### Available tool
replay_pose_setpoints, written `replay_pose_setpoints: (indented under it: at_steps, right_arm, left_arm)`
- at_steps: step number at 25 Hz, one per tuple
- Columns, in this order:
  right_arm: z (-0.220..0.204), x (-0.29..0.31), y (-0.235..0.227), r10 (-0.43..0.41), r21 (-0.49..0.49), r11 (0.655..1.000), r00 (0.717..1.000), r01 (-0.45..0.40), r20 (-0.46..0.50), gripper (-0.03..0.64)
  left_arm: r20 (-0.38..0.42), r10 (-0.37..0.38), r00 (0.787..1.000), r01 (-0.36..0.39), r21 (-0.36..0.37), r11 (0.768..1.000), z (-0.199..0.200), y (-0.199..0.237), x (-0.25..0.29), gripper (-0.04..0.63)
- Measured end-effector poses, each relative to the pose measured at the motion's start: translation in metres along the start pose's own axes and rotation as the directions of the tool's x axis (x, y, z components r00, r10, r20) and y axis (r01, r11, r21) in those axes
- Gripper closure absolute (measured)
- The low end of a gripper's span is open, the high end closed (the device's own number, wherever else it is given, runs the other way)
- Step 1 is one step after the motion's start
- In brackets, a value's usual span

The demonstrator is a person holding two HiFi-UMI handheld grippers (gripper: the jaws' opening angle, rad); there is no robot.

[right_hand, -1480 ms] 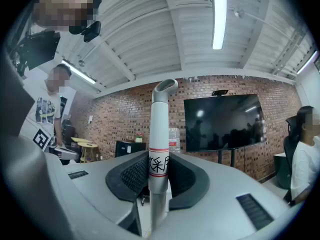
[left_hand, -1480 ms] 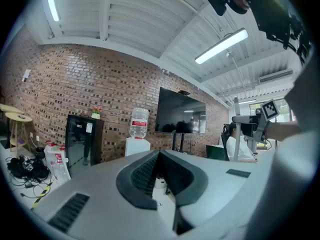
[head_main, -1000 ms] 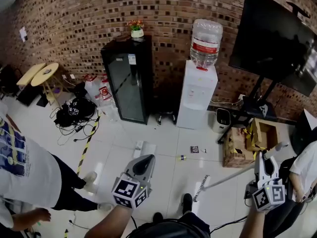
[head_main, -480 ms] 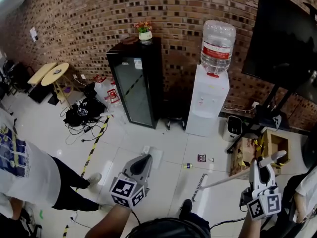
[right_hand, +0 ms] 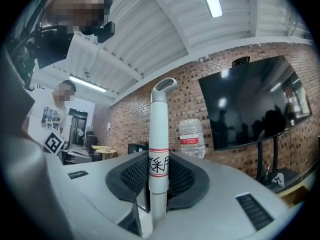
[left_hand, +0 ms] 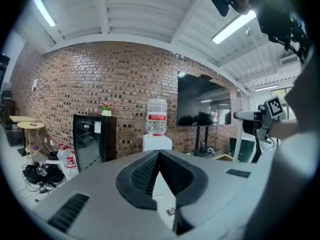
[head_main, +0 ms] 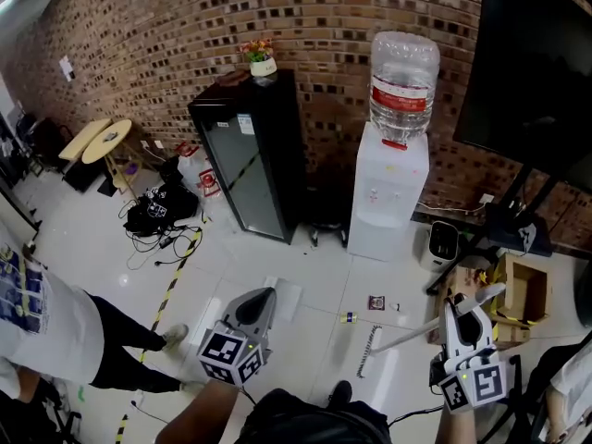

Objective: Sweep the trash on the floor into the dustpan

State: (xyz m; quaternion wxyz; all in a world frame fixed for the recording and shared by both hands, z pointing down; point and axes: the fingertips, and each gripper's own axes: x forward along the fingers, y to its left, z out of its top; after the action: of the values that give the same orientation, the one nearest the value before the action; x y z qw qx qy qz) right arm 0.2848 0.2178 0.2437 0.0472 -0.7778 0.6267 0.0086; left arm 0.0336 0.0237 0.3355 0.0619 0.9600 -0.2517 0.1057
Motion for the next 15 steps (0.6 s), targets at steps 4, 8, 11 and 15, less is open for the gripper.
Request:
replay_pose_setpoints:
  at_steps: [4,8,11,15]
  right_arm:
    - [-0.014,0.032,-0.030,0.008,-0.022,1.000,1.000,-0.009,-0.022,0.511]
    - [-0.038,0.060,-0.045,0.002,-0.054,0.999,0.998,-0.006,-0.067,0.511]
    - [-0.055,0.076,-0.056,-0.023,-0.086,0.996,0.999,0.020,-0.033,0.511]
    - [-0.095,0.101,-0.070,-0.067,-0.108,0.992,0.997,0.064,-0.023,0.511]
  left_arm:
    - [0.010,-0.016,1.000,0.016,-0.005,1.000,0.010,-0.004,0.041,0.586]
    - [0.003,-0.056,0.998,0.056,-0.011,0.998,0.004,0.006,0.074,0.586]
    - [-0.005,-0.093,0.996,0.093,-0.017,0.996,-0.006,0.022,0.100,0.586]
    - [-0.050,-0.141,0.989,0.141,0.001,0.990,-0.023,0.044,0.136,0.586]
